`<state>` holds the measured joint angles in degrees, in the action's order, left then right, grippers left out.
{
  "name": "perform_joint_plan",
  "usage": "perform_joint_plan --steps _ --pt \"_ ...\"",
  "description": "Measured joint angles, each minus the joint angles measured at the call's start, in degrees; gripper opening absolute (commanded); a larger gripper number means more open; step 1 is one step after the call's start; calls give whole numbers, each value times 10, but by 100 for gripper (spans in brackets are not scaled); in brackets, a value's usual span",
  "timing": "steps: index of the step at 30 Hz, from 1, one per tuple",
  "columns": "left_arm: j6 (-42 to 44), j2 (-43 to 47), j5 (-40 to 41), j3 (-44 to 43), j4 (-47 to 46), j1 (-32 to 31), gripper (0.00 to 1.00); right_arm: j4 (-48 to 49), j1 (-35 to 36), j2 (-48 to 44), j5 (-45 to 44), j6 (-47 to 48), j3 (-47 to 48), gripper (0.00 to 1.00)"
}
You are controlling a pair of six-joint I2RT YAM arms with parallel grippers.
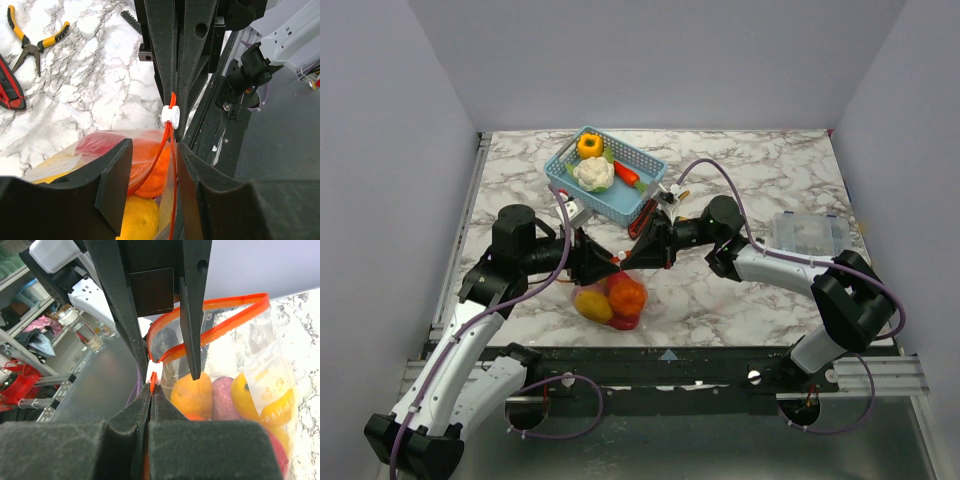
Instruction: Place the food in the zip-top bag and seal the zipper
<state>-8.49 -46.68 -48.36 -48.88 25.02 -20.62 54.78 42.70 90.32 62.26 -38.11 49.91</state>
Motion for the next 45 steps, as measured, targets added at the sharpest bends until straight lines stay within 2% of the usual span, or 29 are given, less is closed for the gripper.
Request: perform_joint_plan --steps 4,8,11,12,13,15,16,18,23,32,36,39,45 --pt "2 18 3 9 4 0 44 0 0 -2 1 1 0 0" --pt "2 8 0 9 5 0 33 -10 0 -6 2 7 0 0" --pt "5 -2 -4 9 11 0 31 -38 0 -13 5 30 0 0" --pt "5 -4 -4 9 13 0 32 -54 0 -17 6 42 2 0" --pt "6 -4 -4 9 15 0 39 -72 0 -20 6 55 4 0" --pt "6 -4 -4 9 17 0 57 -116 0 -29 6 87 12 0" --pt "4 -3 -4 9 17 0 63 -136 0 -34 6 101 16 0" --pt "4 -3 -7 7 17 0 67 -173 0 -44 6 130 24 0" --pt "-1 -19 -43 -7 24 1 68 -216 0 -48 13 163 40 0" --pt "-3 -82 -78 -89 75 3 53 -266 0 -47 30 196 71 0" --pt "7 -81 -78 -91 101 3 47 -281 0 -47 32 206 74 0" --pt "11 -76 -72 -91 116 3 36 -288 0 -47 33 212 75 0" --pt "18 -71 -41 -91 129 3 24 -296 0 -45 38 217 81 0"
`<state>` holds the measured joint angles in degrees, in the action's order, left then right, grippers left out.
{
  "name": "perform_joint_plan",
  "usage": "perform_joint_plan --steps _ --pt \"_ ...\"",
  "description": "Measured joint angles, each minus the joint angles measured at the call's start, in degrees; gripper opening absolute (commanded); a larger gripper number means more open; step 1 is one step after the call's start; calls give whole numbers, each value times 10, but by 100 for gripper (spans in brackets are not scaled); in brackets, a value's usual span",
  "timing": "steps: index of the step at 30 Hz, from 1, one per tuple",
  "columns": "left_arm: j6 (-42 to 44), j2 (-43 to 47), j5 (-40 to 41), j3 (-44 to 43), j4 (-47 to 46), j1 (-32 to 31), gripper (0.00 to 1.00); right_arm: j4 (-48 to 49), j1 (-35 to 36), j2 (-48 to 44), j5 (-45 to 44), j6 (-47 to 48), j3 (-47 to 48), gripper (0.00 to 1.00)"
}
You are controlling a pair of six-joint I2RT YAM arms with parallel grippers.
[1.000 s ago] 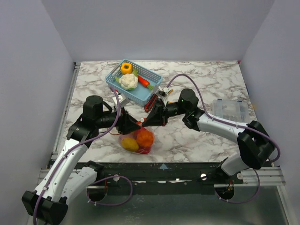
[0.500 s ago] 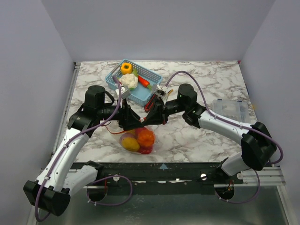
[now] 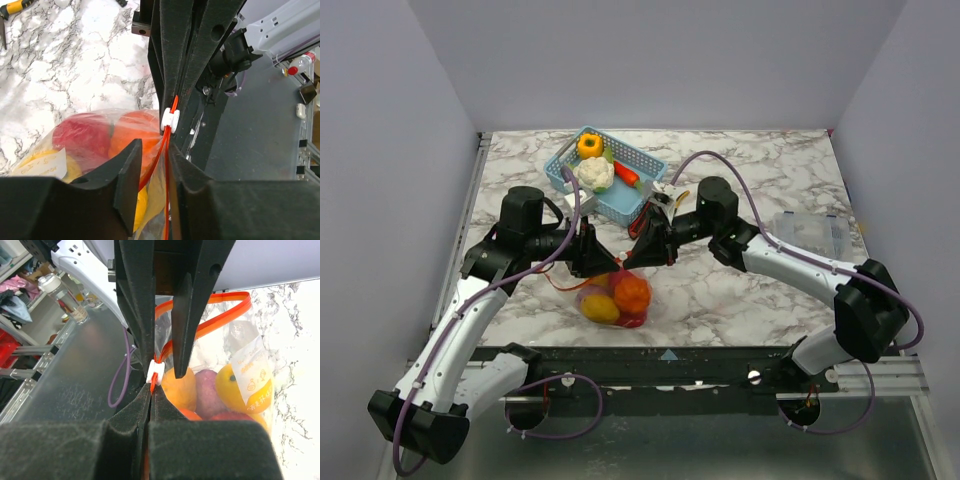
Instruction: Place the food in the zip-top bag and seal the zipper
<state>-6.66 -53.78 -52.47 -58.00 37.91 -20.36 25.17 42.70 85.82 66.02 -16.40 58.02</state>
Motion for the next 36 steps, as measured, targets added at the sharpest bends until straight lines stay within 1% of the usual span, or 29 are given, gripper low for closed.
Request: perform_joint_plan --steps 2,6,8,9,12,16,17,20,23,25,26,29,30,34,36 --pt "-1 0 4 0 0 0 18 0 0 2 1 0 0 0" --pt "1 -2 11 0 2 0 1 -13 0 5 2 4 7 0" --pt "2 -3 15 0 4 0 0 -23 0 7 1 10 13 0" --pt "2 -2 17 0 4 0 0 -30 0 7 1 15 16 6" --pt "2 6 31 0 5 0 0 -61 0 8 -10 26 27 37" --pt "2 23 51 0 7 0 0 -115 0 7 -42 29 55 55" --pt "2 29 55 0 7 0 0 -124 0 7 -50 29 61 56" --pt "2 42 62 -1 7 0 0 -186 0 8 -91 26 95 57" --pt "2 44 65 -1 8 0 0 -269 0 27 -120 25 171 59" --pt "2 43 67 -1 9 0 0 -301 0 42 -127 25 211 59" --pt "2 43 68 -1 9 0 0 -312 0 43 -129 25 218 57" --pt "2 43 69 -1 9 0 0 -341 0 44 -128 25 220 46" --pt "2 43 70 -1 9 0 0 -351 1 46 -127 25 220 44" --pt "2 42 72 -1 10 0 0 -369 1 49 -121 25 220 41" --pt "2 40 73 -1 10 0 0 -370 2 49 -117 25 220 36"
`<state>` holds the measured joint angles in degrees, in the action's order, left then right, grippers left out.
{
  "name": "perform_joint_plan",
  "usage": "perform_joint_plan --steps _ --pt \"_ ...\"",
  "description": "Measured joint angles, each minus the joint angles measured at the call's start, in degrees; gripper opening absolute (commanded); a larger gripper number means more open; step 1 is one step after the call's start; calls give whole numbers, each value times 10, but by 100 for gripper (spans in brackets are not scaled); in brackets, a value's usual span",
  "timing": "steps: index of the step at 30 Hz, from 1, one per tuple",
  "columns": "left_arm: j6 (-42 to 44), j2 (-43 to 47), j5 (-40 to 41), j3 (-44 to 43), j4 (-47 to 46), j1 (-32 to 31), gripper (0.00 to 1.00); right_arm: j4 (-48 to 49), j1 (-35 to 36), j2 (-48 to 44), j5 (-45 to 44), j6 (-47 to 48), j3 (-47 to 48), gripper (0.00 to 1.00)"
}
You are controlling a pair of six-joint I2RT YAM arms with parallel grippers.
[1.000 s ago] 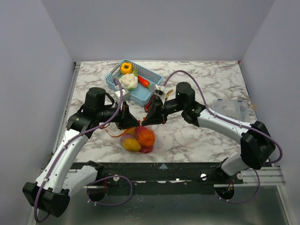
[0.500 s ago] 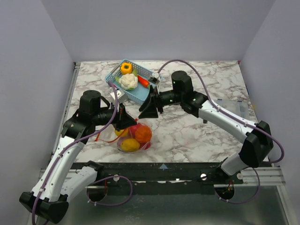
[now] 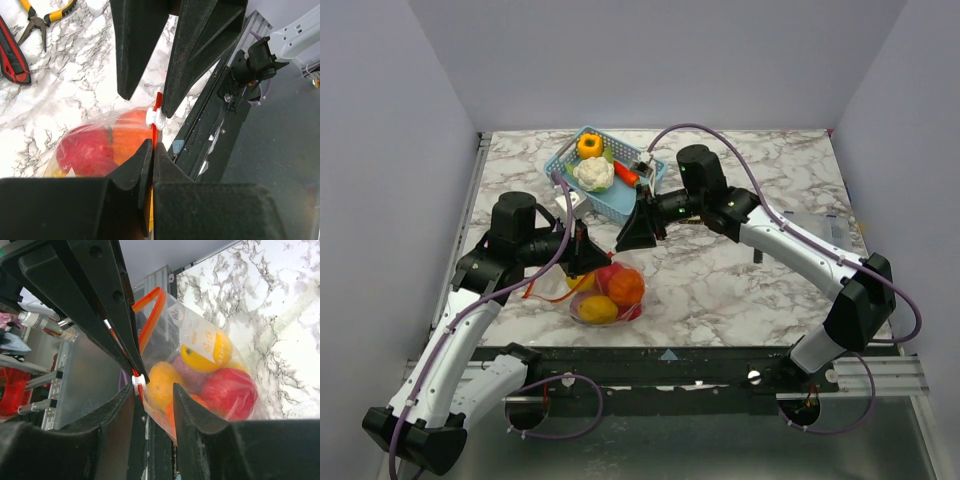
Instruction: Place the food in the zip-top bag and seal the zipper
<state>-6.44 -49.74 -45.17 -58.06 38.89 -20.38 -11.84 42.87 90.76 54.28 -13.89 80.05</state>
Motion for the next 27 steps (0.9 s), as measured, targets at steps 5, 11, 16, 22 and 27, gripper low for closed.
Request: perform_joint_plan --steps 5,11,16,22,27 --pt "0 -3 0 0 -1 0 0 -1 3 4 10 -2 4 24" --pt "0 -8 0 0 0 0 0 -7 9 10 22 4 12 0" --pt "-3 -11 0 -2 7 0 0 -16 10 12 23 20 14 0" --pt "-5 -16 1 -4 14 0 0 -34 18 14 15 47 23 7" --pt "-7 -15 7 -5 28 2 0 -72 41 29 -20 70 52 12"
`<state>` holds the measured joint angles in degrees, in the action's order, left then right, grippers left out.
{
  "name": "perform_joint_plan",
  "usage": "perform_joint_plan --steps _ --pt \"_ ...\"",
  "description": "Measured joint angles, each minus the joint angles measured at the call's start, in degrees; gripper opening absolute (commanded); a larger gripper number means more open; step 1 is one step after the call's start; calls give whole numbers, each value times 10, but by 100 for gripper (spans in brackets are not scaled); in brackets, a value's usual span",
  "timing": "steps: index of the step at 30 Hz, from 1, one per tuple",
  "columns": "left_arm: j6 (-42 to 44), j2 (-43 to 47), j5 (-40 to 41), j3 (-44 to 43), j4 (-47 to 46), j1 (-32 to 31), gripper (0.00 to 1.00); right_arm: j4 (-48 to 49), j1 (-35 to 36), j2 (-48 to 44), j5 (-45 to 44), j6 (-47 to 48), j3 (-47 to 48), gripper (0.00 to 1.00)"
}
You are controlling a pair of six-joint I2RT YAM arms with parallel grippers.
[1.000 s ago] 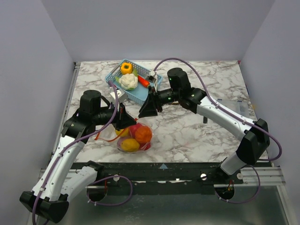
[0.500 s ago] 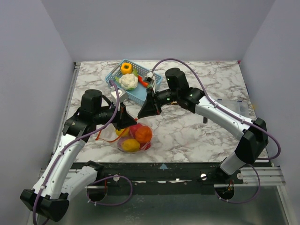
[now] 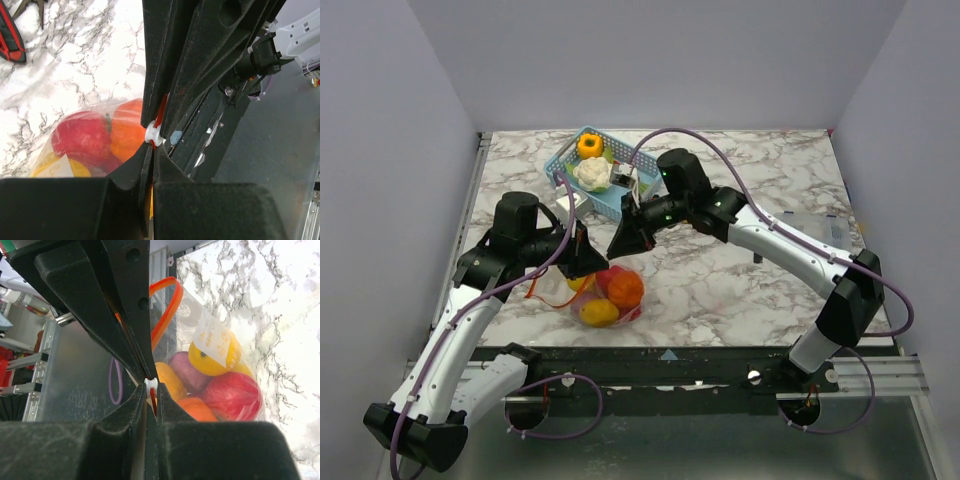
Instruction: Place the food in the zip-top bag and seal the zipper
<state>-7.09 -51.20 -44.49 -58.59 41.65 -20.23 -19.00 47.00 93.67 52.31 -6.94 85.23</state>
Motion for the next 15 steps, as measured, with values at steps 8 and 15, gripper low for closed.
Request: perform_joint_plan --steps 8,15 --pt "0 3 4 0 8 -2 0 1 9 4 -7 2 -3 40" --pt "2 3 2 0 -12 -2 0 -33 -6 3 20 47 -11 52"
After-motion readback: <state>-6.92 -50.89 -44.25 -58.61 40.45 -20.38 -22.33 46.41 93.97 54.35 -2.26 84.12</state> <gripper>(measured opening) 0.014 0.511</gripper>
